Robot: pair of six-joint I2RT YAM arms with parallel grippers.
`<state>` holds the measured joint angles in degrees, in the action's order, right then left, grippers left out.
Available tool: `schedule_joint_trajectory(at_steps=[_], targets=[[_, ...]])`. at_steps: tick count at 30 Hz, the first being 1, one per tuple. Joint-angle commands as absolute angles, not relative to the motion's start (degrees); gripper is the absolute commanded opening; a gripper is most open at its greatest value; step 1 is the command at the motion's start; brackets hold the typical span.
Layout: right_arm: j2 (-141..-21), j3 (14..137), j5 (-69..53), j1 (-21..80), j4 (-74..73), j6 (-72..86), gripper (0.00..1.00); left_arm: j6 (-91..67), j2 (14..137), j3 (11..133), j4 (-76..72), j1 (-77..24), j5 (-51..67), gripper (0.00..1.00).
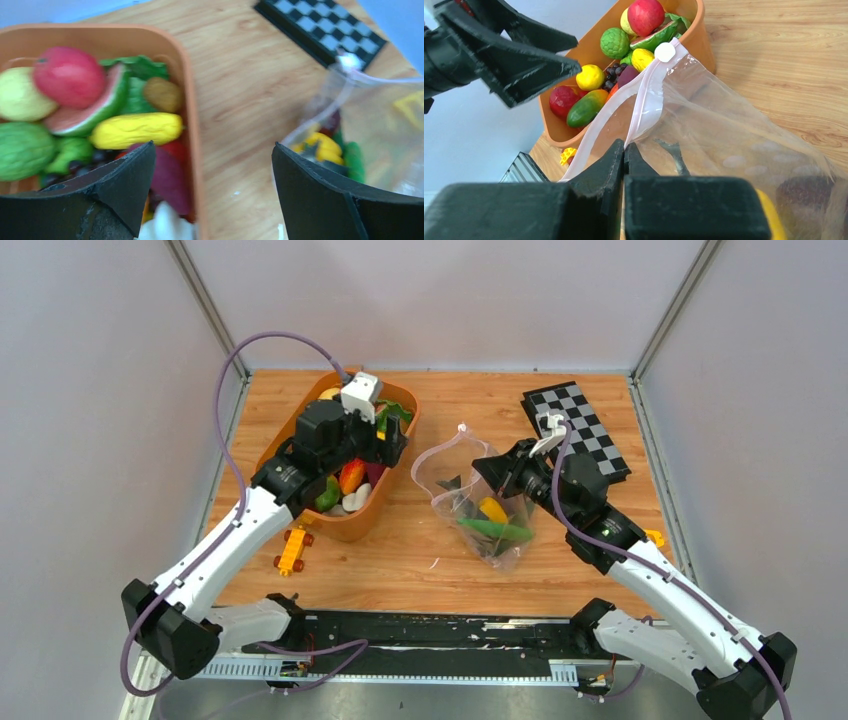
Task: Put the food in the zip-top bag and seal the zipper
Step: Pick up the fake fruit from the bin.
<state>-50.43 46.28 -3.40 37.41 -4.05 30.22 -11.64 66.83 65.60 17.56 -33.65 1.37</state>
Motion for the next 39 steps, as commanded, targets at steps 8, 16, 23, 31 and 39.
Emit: schedule_joint_trajectory(at_steps=[8, 16, 23, 31, 39], targets=[[-49.87, 47.44, -5.06, 37.24, -0.5, 31.6, 0.0, -8.35, 77.51, 68.49, 9.59, -20.04, -6.74, 0.92], [-49.27, 47.31, -5.35, 37.23, -0.58, 31.87, 0.0, -15.63, 90.07, 73.0, 1.29, -15.91, -9.12, 0.93], [-49.09, 47.29, -4.85, 37.22, -0.86, 31.52, 0.0, -19.4, 95.92, 74.85, -5.2, -14.57, -9.06, 0.92], [-49.75, 47.72, -4.78, 37.21, -1.25, 31.05, 0.0, -21.51, 99.63, 75.16, -6.13, -14.2, -8.32, 0.86], [-50.5, 48.11, -5.12, 37.27, -0.91, 31.28, 0.0, -21.09, 99.25, 72.74, -7.18, -14.11, -8.5, 0.68]])
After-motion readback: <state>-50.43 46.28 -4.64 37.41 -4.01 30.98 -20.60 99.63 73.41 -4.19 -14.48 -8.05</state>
